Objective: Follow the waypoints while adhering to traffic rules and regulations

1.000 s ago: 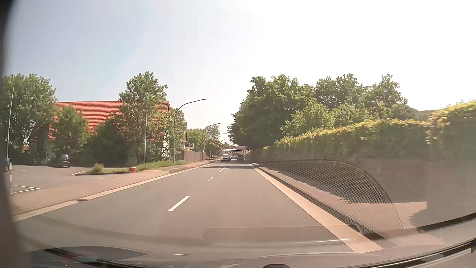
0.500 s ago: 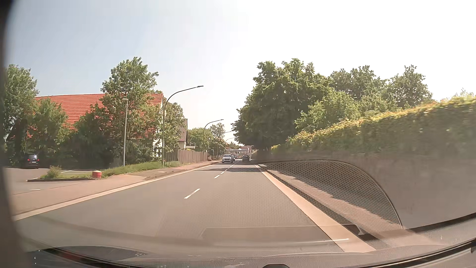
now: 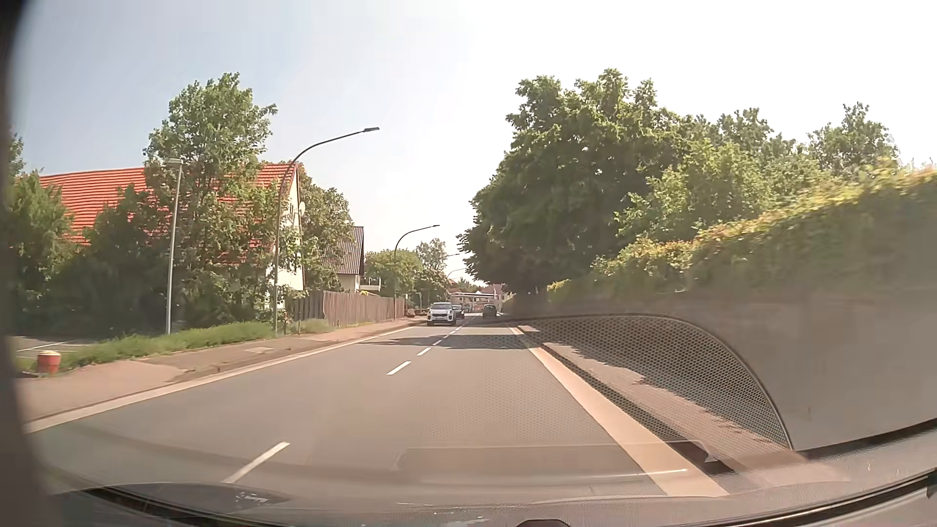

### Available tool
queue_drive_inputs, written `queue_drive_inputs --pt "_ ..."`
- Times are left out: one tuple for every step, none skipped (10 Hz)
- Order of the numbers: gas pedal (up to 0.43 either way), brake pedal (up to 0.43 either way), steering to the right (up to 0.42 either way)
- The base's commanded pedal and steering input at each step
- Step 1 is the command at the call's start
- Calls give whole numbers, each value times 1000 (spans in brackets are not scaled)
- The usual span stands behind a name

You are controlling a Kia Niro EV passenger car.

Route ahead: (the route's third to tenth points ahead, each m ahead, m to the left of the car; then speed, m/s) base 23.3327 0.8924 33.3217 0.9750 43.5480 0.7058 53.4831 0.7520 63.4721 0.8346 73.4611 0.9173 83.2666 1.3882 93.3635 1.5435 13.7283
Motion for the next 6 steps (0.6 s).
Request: queue_drive_inputs --pt "177 0 -5" --pt "177 0 -5" --pt "177 0 -5" --pt "177 0 -5" --pt "177 0 -5" --pt "177 0 -5"
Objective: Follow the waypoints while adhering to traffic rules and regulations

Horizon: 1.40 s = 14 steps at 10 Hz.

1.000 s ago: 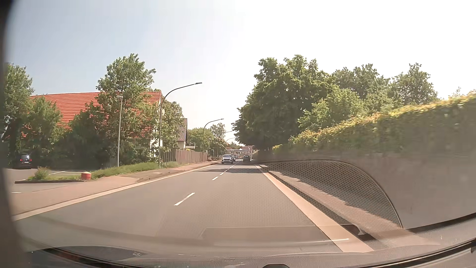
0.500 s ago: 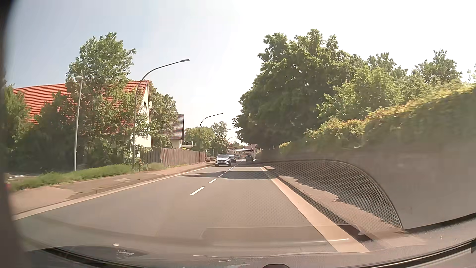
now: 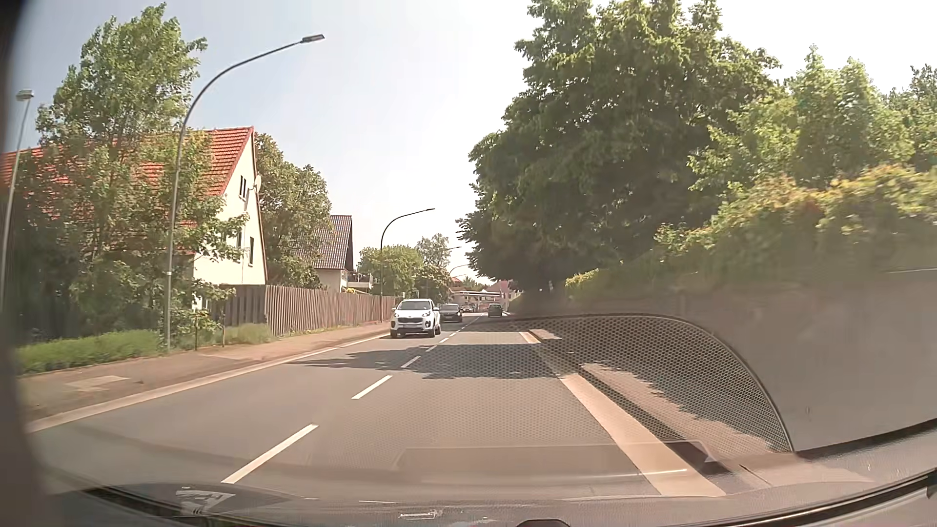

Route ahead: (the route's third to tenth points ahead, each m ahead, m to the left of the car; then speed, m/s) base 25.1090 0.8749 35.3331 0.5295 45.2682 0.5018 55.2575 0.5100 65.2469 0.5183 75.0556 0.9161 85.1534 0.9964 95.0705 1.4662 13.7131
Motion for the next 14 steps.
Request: queue_drive_inputs --pt "189 0 -5" --pt "189 0 -5" --pt "189 0 -5" --pt "189 0 -4" --pt "189 0 -3" --pt "189 0 -3" --pt "189 0 -2" --pt "189 0 -1" --pt "189 0 -1" --pt "189 0 1" --pt "189 0 2" --pt "189 0 3" --pt "189 0 3" --pt "189 0 3"
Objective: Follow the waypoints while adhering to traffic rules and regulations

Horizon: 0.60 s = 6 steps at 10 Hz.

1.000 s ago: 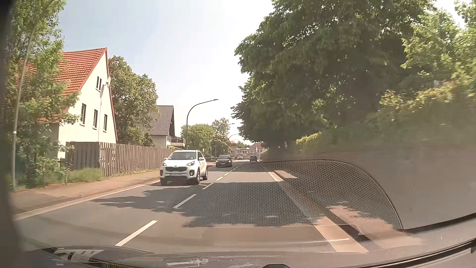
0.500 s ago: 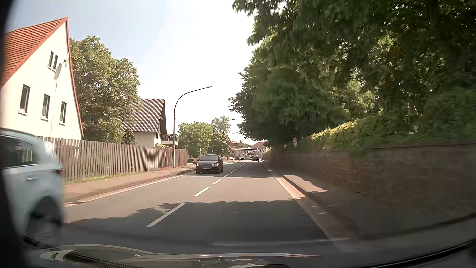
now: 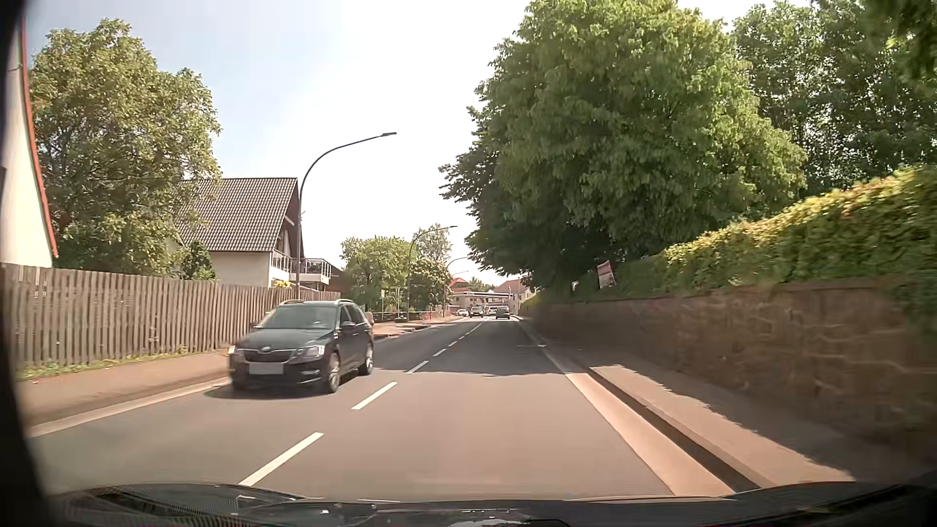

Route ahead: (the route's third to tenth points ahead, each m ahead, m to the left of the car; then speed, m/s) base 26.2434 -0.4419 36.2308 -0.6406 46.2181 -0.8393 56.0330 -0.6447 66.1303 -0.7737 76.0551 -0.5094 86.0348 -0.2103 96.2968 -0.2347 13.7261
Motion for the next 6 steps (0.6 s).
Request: queue_drive_inputs --pt "189 0 3" --pt "189 0 3" --pt "189 0 3" --pt "189 0 3" --pt "197 0 4" --pt "197 0 4"
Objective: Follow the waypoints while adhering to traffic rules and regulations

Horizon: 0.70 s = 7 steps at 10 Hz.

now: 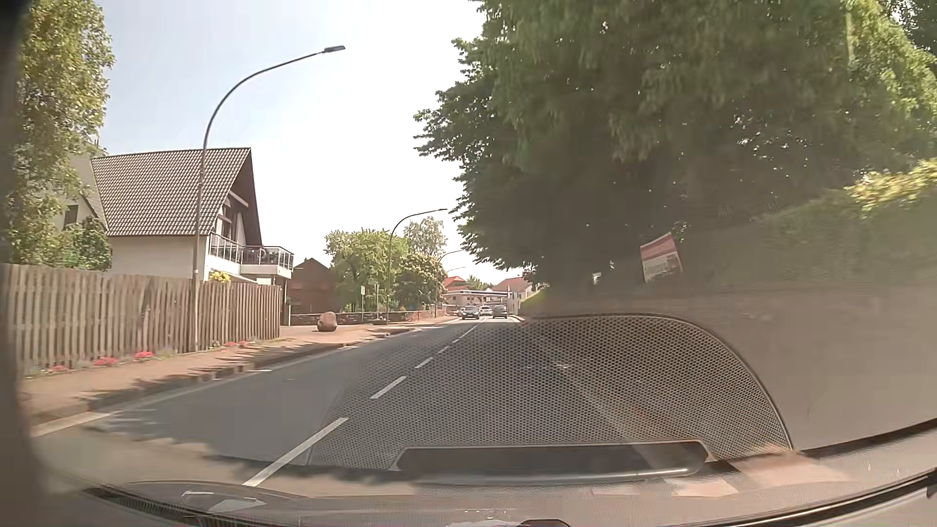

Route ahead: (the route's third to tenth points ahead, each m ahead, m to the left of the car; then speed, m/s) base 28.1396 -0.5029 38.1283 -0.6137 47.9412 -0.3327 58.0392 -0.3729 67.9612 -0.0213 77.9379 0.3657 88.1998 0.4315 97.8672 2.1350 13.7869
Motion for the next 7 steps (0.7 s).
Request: queue_drive_inputs --pt "209 0 4" --pt "209 0 3" --pt "220 0 4" --pt "220 0 4" --pt "220 0 3" --pt "220 0 4" --pt "220 0 4"
